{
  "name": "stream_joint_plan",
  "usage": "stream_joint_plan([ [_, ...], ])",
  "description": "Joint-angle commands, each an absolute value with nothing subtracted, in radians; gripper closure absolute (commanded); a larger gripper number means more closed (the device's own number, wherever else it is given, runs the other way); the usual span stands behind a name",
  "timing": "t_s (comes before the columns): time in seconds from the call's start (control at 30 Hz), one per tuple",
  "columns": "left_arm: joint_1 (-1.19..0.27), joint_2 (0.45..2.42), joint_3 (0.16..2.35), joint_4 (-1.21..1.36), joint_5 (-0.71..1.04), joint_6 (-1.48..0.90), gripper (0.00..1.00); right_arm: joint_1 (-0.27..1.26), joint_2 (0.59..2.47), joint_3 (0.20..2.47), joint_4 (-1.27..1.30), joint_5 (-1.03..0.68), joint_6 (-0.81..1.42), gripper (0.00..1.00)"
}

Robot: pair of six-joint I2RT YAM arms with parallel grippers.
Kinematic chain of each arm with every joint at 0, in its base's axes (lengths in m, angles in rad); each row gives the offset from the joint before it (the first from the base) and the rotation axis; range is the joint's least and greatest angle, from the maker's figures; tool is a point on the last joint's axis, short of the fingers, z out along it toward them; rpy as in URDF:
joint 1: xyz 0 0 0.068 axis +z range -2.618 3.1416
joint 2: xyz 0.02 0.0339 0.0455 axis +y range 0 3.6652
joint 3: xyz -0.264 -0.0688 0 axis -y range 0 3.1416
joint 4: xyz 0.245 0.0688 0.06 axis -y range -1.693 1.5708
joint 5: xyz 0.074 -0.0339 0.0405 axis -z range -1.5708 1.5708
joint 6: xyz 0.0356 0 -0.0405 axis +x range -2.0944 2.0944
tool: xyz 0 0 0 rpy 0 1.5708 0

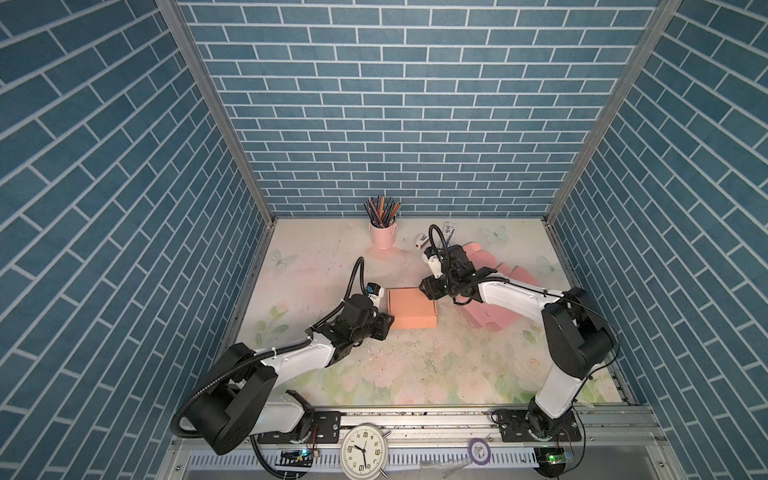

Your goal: Fold the paper box

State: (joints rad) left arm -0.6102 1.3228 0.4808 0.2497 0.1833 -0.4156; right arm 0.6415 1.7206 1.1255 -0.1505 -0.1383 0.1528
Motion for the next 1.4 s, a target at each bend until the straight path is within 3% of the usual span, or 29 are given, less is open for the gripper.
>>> stream_joint_plan([
  [0.0,-0.571,1.332,0.556,0.196,0.241,-0.388,0.60,0.640,1.625,1.064,-0.174,-0.147,0.176,0.39],
  [0.23,-0.474,1.449,0.646,0.227,0.361,-0.412,0.60,0.588,1.464,0.837,-0.071,-0.298,0.282,0.39],
  [0.43,-0.466,1.518,0.651,0.283,0.401,-0.451,0.58,0.527,1.445,0.708,0.096,-0.497,0.377,0.36],
  [0.9,-0.493,1.548,0.579,0.407,0.411,-0.530,0.58,0.493,1.627,0.753,0.213,-0.602,0.382,0.36],
  [1.37,-0.550,1.500,0.497,0.450,0.391,-0.577,0.58,0.494,1.774,0.904,0.153,-0.645,0.302,0.40],
])
